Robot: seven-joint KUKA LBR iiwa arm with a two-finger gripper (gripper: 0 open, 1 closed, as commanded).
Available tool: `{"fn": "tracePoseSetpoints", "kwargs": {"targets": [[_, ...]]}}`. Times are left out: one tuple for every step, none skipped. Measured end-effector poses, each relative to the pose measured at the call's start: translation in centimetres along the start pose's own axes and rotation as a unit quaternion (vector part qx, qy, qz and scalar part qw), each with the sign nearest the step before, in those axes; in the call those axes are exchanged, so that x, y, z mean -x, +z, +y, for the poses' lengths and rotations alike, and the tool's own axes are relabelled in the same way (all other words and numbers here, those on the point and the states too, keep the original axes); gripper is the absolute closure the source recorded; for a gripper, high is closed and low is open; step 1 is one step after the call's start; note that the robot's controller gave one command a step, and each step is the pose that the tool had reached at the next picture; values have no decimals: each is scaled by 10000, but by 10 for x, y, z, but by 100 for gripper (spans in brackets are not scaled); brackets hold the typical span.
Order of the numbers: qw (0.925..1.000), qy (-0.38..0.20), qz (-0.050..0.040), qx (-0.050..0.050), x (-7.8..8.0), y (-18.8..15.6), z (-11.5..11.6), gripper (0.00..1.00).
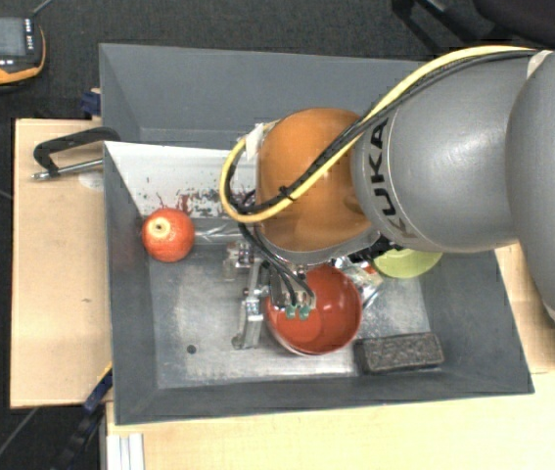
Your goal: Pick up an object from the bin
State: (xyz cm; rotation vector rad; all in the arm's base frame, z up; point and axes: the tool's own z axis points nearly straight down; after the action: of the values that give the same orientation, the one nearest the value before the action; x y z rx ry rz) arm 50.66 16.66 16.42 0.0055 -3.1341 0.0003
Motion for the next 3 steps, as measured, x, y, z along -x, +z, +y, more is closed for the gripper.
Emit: {"fn": "tracePoseSetpoints", "kwargs": {"targets": [[9970,-769,-33,6,19,-7,-33,0],[9858,-1677,-46,-2,94,96,-104,0],[9912,-1327,-48,11,77,92,-57,0]]}}
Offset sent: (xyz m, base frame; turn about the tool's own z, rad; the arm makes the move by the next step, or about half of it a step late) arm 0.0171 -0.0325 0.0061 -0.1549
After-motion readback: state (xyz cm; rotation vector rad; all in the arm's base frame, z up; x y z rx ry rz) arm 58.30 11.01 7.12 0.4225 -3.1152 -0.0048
